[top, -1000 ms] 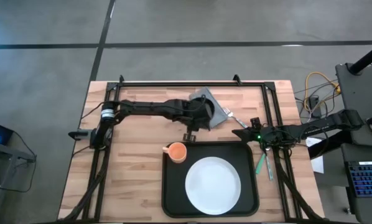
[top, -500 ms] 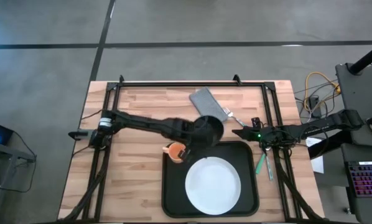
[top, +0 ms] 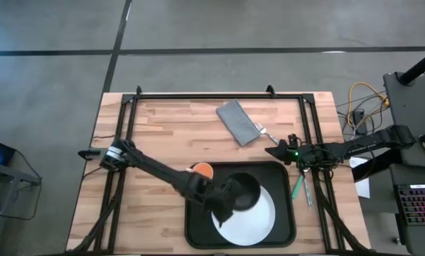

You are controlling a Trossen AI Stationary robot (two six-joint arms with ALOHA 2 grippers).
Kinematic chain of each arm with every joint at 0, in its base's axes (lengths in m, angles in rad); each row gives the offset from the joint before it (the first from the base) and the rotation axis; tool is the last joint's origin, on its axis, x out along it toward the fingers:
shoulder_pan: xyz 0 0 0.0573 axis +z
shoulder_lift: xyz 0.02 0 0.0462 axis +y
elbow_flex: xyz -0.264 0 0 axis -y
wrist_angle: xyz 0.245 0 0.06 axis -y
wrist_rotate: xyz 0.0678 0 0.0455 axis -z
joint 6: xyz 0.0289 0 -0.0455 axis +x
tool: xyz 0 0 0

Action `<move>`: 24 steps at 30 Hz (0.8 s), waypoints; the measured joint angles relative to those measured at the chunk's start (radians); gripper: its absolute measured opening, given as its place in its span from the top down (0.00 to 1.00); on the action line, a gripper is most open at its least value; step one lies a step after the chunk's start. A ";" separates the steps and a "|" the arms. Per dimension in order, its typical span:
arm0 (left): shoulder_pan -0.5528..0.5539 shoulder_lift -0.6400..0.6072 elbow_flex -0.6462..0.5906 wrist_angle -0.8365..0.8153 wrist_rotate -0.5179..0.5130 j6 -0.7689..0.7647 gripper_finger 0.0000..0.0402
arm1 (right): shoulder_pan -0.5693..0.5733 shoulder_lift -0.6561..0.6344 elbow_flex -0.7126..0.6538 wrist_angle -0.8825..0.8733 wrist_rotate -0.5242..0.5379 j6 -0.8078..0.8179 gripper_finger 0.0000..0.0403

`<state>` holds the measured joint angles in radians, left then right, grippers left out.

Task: Set up tray
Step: Put the black bowl on the white plate

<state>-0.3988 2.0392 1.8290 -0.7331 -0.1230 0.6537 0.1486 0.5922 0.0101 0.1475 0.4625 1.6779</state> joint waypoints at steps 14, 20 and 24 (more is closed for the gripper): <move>-0.039 0.010 -0.150 0.258 0.083 0.003 0.99 | 0.000 0.000 0.000 0.079 -0.045 0.019 0.83; -0.039 0.042 -0.146 0.259 0.156 0.003 0.99 | 0.004 0.000 0.000 0.082 -0.053 0.025 0.83; -0.038 0.064 -0.146 0.266 0.165 0.003 0.99 | 0.016 0.000 0.000 0.120 -0.092 0.013 0.83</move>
<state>-0.4370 2.1031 1.6833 -0.4671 0.0420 0.6563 0.1648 0.5926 0.0101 0.2672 0.3703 1.6906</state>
